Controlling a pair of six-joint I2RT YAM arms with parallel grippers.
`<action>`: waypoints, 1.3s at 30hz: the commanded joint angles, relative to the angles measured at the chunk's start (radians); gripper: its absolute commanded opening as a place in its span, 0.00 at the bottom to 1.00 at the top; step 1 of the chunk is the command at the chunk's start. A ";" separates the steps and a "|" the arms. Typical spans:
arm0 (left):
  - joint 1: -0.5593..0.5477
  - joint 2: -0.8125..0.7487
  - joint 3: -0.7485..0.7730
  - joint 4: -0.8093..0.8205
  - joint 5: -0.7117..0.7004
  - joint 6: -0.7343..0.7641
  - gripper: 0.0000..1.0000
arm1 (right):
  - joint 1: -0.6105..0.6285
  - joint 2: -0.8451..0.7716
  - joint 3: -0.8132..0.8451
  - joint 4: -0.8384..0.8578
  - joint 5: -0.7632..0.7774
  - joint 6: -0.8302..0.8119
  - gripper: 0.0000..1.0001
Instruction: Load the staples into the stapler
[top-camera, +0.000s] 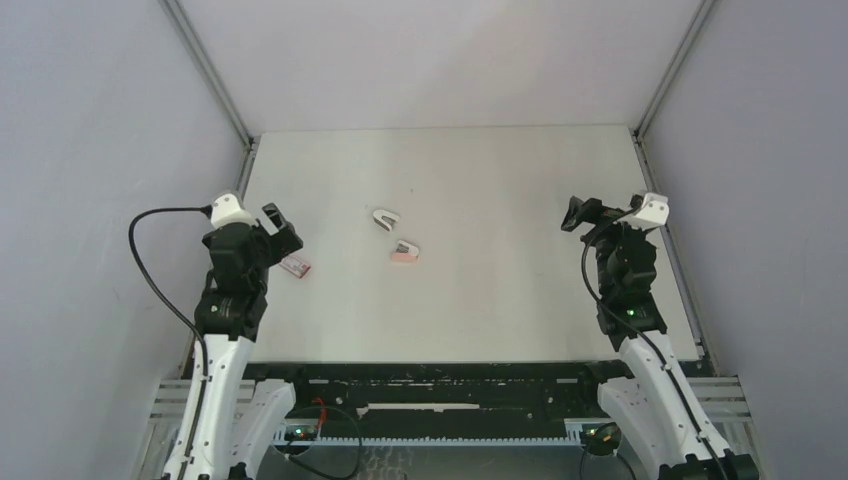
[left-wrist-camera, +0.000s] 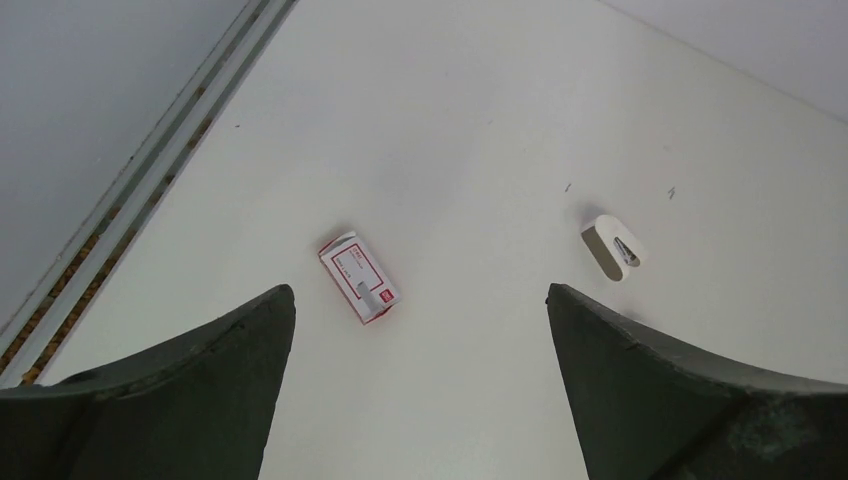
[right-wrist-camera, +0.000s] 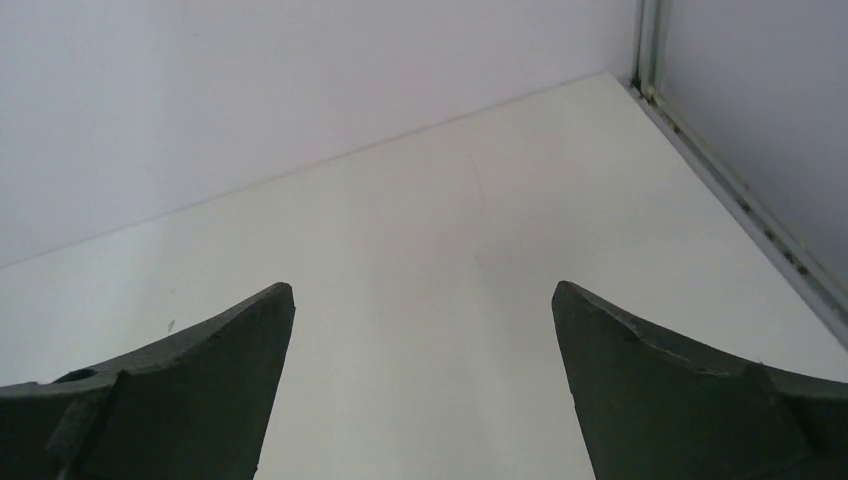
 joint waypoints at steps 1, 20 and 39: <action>0.007 -0.073 -0.001 0.022 0.035 0.071 1.00 | -0.043 -0.010 -0.029 -0.151 -0.043 0.120 1.00; 0.007 0.259 0.015 -0.062 0.178 0.112 1.00 | -0.106 0.093 -0.028 -0.122 -0.395 0.108 1.00; 0.162 0.786 0.183 -0.099 0.259 0.040 0.83 | -0.068 0.129 -0.005 -0.107 -0.479 0.055 0.99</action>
